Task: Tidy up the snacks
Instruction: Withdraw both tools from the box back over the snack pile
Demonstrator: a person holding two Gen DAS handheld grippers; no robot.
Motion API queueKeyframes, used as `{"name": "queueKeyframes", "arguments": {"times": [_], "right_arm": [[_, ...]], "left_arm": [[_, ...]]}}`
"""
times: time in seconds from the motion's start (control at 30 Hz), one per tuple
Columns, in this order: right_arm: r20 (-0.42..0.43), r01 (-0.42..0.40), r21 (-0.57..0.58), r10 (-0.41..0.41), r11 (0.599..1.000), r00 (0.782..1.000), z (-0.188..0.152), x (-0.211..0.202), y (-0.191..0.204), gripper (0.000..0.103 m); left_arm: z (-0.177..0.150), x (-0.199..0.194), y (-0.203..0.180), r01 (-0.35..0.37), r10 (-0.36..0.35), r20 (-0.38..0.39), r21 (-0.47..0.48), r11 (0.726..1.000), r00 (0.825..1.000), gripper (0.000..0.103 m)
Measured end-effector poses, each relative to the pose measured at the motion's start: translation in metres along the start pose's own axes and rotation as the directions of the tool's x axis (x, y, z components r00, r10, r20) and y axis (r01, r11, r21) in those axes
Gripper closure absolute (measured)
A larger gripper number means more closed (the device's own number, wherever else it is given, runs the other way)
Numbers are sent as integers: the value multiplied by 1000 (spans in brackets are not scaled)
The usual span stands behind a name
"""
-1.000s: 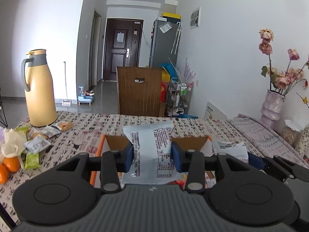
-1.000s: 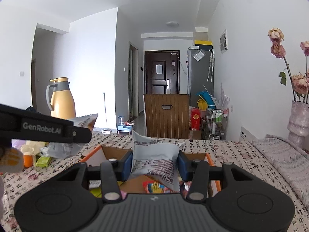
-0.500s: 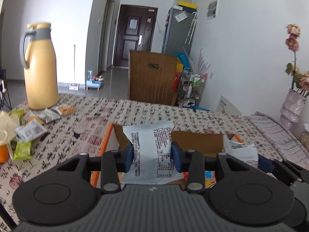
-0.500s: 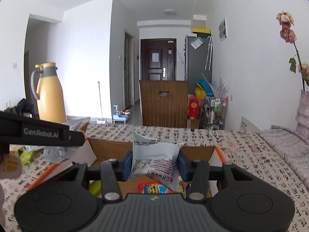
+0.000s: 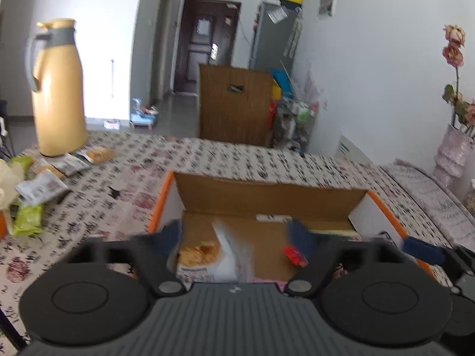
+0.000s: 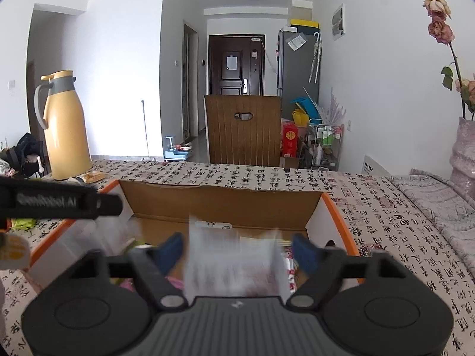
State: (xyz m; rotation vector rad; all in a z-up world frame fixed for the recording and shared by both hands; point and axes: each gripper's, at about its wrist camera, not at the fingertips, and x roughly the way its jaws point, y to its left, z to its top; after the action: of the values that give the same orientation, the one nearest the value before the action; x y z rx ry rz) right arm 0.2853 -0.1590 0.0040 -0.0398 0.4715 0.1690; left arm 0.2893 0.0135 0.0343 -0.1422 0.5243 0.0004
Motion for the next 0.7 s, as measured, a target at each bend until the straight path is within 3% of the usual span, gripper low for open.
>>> {"name": "queueKeyframes", "arguments": {"times": [0.07,0.33,0.7], "right_arm": [[11,1,0,-1,1000,1000,2,-4,-1,0],[11,-3,29,3,1000,1000,7,-10,-8,0],[38,-2,13,2,1000,999,17,-33,-7,0]], "left_arm": [[1,-5,0,-16,17,28,-3,1000,999,0],[5,-7,0,-18,18,20,-15,1000,1000,0],[13,-42,0,-50,50,61,-6,999,997,0]]}}
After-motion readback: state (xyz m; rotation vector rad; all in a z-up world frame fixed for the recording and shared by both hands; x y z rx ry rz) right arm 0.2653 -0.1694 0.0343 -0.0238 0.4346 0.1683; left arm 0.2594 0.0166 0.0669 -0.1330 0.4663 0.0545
